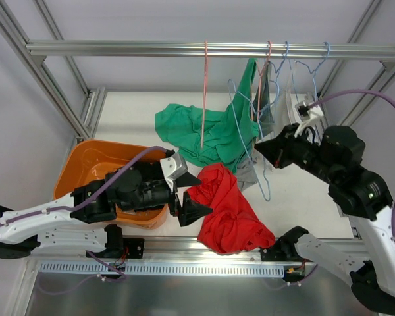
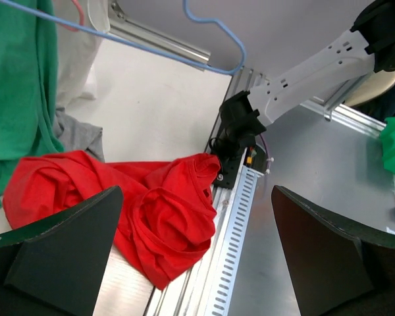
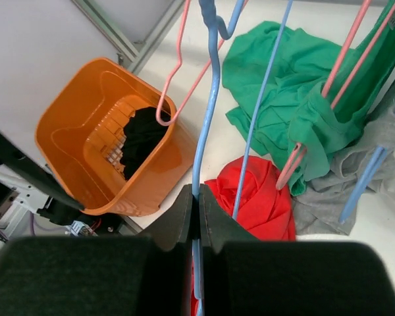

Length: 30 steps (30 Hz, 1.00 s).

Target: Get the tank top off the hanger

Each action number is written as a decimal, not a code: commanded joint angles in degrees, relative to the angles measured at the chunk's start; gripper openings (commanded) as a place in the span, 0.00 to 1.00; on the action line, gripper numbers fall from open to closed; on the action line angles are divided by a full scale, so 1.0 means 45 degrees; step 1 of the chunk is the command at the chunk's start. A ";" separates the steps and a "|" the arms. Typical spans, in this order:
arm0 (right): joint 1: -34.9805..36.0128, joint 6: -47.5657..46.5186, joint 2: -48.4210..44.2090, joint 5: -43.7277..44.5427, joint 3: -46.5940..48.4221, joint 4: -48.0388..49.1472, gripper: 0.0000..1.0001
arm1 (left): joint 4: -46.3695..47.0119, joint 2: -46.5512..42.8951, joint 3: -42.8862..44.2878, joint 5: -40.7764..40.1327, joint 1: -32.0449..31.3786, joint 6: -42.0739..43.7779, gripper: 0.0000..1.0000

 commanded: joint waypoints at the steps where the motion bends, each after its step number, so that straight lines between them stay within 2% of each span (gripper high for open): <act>1: 0.0751 -0.0268 0.1353 0.1498 0.1790 0.0828 0.00 | 0.0026 -0.0126 0.0522 -0.0725 0.0000 0.0357 0.99; 5: 0.1320 -0.0913 0.3950 0.2632 0.4097 0.0964 0.00 | -0.0111 0.0244 0.0736 -0.2287 0.0000 0.0181 0.99; 11: 0.1360 -0.1419 0.7272 0.3609 0.7182 0.0672 0.00 | -0.0150 0.0519 0.0796 -0.1646 0.0000 0.0143 0.99; 19: 0.1360 -0.1638 0.9500 0.3962 0.8263 0.0671 0.00 | -0.0150 0.0382 0.0522 -0.1099 0.0000 -0.0092 0.99; 26: 0.1340 -0.1403 0.9718 0.3493 0.7657 0.0691 0.00 | -0.0150 0.0791 0.0541 -0.0708 0.0000 -0.0053 0.99; 27: 0.1321 -0.1364 0.9620 0.3416 0.7560 0.0691 0.04 | -0.0150 0.0850 0.0542 -0.0650 0.0000 -0.0053 0.98; 29: 0.1340 -0.1324 0.9367 0.3415 0.7248 0.0710 0.26 | -0.0150 0.0986 0.0484 -0.0669 0.0000 -0.0073 0.99; 30: 0.1340 -0.1305 0.9056 0.3376 0.7130 0.0730 0.29 | -0.0150 0.1065 0.0444 -0.0708 0.0000 -0.0073 0.99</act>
